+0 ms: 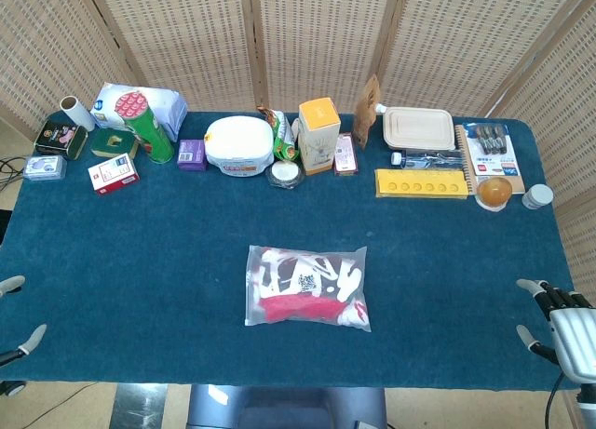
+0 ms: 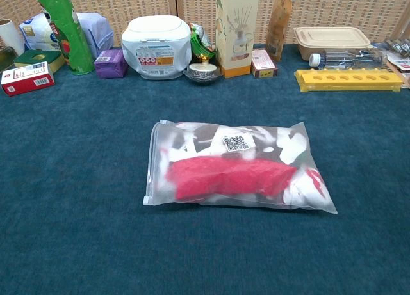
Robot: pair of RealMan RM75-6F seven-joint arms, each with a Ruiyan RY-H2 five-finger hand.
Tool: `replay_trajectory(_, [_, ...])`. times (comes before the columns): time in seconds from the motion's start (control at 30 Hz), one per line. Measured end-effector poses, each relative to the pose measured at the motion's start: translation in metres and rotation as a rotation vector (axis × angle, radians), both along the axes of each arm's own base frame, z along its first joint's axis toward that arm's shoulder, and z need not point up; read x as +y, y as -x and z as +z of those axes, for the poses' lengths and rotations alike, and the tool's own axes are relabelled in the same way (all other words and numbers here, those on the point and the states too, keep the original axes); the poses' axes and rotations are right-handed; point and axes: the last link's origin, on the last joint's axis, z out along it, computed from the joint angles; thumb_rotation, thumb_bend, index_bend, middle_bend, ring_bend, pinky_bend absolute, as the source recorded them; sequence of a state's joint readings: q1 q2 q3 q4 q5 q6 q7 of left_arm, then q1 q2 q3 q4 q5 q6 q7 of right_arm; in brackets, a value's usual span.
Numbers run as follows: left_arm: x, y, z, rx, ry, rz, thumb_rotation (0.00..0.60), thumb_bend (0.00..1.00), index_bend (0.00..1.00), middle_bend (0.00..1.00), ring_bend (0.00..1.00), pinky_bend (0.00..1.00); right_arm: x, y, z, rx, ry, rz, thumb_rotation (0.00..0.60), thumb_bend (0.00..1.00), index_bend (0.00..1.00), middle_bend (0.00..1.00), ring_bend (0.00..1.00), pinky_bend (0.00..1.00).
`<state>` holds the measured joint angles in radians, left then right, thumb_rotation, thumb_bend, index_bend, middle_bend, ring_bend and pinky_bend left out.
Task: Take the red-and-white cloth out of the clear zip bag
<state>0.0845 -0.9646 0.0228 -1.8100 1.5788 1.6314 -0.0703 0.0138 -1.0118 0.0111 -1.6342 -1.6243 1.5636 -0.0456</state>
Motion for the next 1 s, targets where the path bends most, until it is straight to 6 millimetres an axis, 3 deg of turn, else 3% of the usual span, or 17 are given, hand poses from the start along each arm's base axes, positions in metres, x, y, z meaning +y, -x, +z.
replay_trajectory(0.73, [0.000, -0.004, -0.001, -0.001, 0.017, -0.025, 0.396, 0.23, 0.21, 0.31, 0.23, 0.28, 0.001, -0.001, -0.003, -0.013, -0.017, 0.013, 0.599, 0.30, 0.23, 0.32, 0.40, 0.39])
replay_trajectory(1.0, [0.008, -0.012, -0.006, -0.007, 0.052, -0.059, 0.400, 0.23, 0.21, 0.31, 0.23, 0.28, -0.018, -0.025, -0.019, -0.084, -0.105, 0.103, 0.600, 0.29, 0.20, 0.32, 0.40, 0.39])
